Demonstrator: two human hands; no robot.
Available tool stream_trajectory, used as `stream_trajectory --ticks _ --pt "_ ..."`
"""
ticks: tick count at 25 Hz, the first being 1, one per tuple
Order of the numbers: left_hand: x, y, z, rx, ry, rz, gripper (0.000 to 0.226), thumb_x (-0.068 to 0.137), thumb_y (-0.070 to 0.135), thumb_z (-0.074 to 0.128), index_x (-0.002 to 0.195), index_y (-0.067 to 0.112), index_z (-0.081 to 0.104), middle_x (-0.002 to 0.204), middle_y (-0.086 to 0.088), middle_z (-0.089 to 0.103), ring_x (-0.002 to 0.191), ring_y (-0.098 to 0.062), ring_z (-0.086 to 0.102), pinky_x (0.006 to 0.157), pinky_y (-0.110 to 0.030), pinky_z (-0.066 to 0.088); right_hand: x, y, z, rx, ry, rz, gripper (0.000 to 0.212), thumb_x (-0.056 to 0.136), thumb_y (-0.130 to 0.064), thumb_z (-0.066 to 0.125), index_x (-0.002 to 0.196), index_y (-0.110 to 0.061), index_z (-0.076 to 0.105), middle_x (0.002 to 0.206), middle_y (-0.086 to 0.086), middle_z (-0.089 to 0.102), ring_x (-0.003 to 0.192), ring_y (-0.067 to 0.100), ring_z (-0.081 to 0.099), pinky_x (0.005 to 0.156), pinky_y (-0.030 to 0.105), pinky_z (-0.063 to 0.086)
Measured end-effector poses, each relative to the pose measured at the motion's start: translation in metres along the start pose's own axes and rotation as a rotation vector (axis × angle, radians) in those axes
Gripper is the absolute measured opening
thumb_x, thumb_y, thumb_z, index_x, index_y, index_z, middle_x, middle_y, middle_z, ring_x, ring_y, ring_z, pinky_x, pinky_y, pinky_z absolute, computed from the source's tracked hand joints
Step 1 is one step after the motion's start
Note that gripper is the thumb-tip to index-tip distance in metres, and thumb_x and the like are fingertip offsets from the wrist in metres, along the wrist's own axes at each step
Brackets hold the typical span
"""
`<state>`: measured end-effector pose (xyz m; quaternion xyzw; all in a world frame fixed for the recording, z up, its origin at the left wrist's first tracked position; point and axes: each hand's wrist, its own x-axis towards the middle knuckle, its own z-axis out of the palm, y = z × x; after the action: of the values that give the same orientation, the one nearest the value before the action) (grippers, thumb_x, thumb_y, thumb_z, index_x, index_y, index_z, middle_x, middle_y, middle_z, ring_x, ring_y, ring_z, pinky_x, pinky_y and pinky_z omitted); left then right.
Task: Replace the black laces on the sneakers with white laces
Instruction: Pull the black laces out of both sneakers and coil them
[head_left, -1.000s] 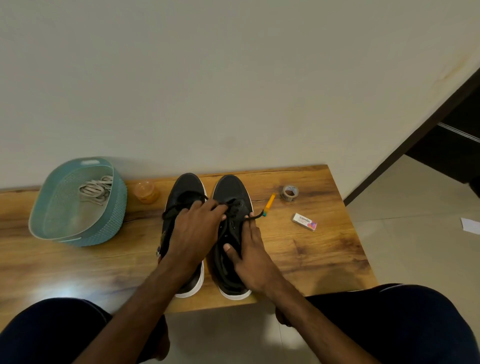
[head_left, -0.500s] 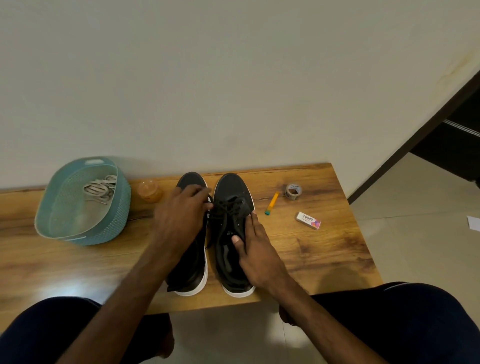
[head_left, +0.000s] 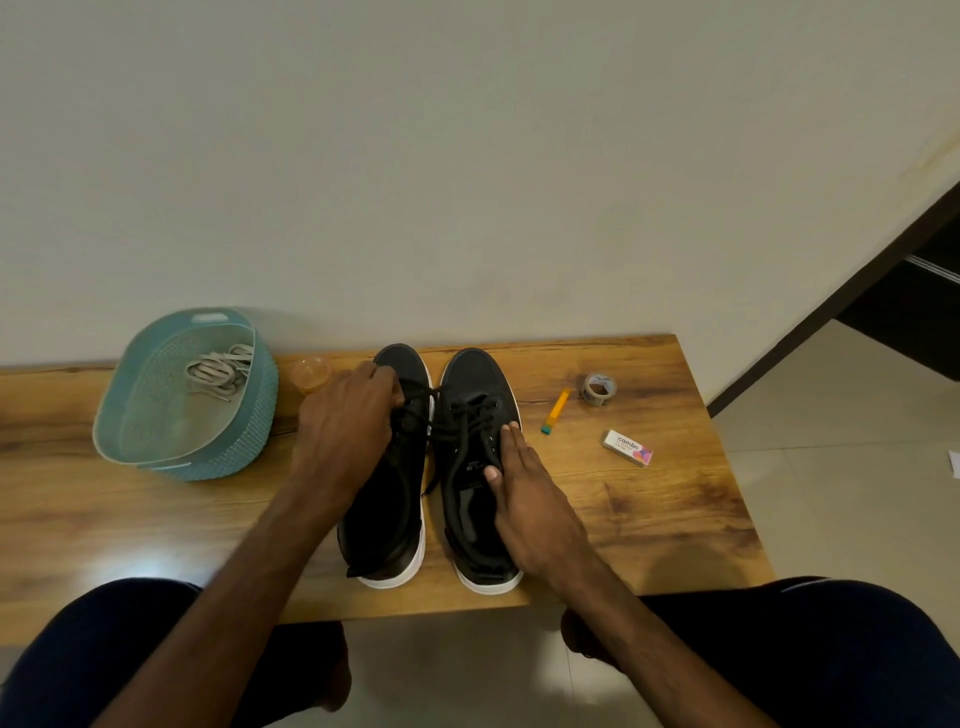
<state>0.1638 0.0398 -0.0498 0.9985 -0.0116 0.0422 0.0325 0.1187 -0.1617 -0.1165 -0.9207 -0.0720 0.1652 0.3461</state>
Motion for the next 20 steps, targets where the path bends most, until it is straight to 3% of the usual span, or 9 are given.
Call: stream_trajectory --ticks 2,4,6,7,8,10,13,16,20 --pt "-0.002 -0.002 0.002 0.013 -0.1 0.032 0.022 0.096 0.036 0.057 0.112 0.02 0.06 0.114 0.0 0.057 0.103 -0.017 0.053 0.069 -0.03 0.048 0.001 0.0 -0.003 -0.047 -0.003 0.002 0.06 0.107 -0.035 0.027 0.159 -0.015 0.004 0.166 0.0 0.005 0.152 0.016 0.011 0.12 0.028 0.016" --pt "-0.004 0.001 0.005 0.035 -0.175 0.041 0.053 0.093 0.052 0.055 0.135 0.021 0.048 0.14 -0.005 0.044 0.127 -0.023 0.042 0.094 -0.039 0.047 0.001 0.0 -0.008 -0.113 -0.01 0.012 0.059 0.107 -0.035 0.028 0.158 -0.014 0.008 0.166 0.002 0.011 0.15 0.019 0.021 0.118 0.031 0.024" --pt "-0.008 0.005 0.012 0.018 -0.292 0.122 0.085 0.088 0.071 0.041 0.154 0.022 0.02 0.163 -0.006 0.009 0.149 -0.027 0.013 0.114 -0.053 0.025 0.002 0.001 -0.012 -0.117 -0.002 -0.009 0.058 0.106 -0.034 0.034 0.158 -0.015 0.015 0.164 0.002 0.02 0.146 0.019 0.028 0.118 0.035 0.03" --pt "-0.011 0.008 0.016 0.003 -0.373 0.183 0.096 0.083 0.081 0.027 0.157 0.023 0.006 0.165 -0.002 -0.008 0.152 -0.024 -0.003 0.117 -0.058 0.01 0.003 0.001 -0.016 -0.084 0.019 -0.037 0.058 0.105 -0.034 0.037 0.157 -0.016 0.018 0.163 0.001 0.023 0.146 0.018 0.029 0.118 0.037 0.031" --pt "-0.016 0.01 0.021 -0.004 -0.452 0.229 0.105 0.075 0.088 0.011 0.157 0.024 -0.002 0.164 0.0 -0.017 0.151 -0.021 -0.011 0.117 -0.06 -0.002 0.006 0.001 -0.021 -0.043 0.047 -0.07 0.057 0.104 -0.035 0.04 0.156 -0.018 0.023 0.161 -0.002 0.025 0.146 0.016 0.028 0.119 0.036 0.03" --pt "-0.022 0.013 0.033 0.027 -0.535 0.269 0.118 0.061 0.092 -0.008 0.157 0.022 -0.007 0.164 0.0 -0.015 0.151 -0.018 -0.01 0.113 -0.063 -0.015 0.015 -0.002 -0.032 -0.028 0.101 -0.152 0.048 0.104 -0.034 0.042 0.15 -0.021 0.037 0.156 -0.005 0.035 0.142 0.012 0.031 0.118 0.032 0.029" --pt "-0.019 0.014 0.041 0.032 -0.522 0.242 0.116 0.066 0.091 0.005 0.157 0.02 -0.005 0.165 -0.002 -0.011 0.152 -0.019 -0.006 0.11 -0.066 -0.02 0.029 -0.008 -0.045 -0.193 0.023 -0.306 0.038 0.103 -0.028 0.046 0.14 -0.019 0.053 0.141 -0.004 0.051 0.129 0.011 0.043 0.111 0.028 0.035" --pt "-0.018 0.016 0.041 -0.011 -0.503 0.258 0.108 0.073 0.089 0.024 0.154 0.031 -0.017 0.163 -0.004 -0.019 0.152 -0.024 -0.01 0.107 -0.065 -0.022 0.046 -0.011 -0.055 -0.315 -0.036 -0.407 0.032 0.101 -0.027 0.05 0.129 -0.017 0.061 0.126 0.0 0.056 0.117 0.016 0.048 0.096 0.025 0.037" --pt "-0.015 0.015 0.038 -0.03 -0.501 0.308 0.098 0.077 0.085 0.036 0.153 0.045 -0.011 0.162 -0.005 -0.022 0.151 -0.029 -0.01 0.107 -0.069 -0.019 0.055 -0.012 -0.057 -0.424 -0.038 -0.343 0.02 0.098 -0.025 0.056 0.115 -0.018 0.063 0.114 -0.001 0.056 0.109 0.016 0.048 0.086 0.026 0.038"
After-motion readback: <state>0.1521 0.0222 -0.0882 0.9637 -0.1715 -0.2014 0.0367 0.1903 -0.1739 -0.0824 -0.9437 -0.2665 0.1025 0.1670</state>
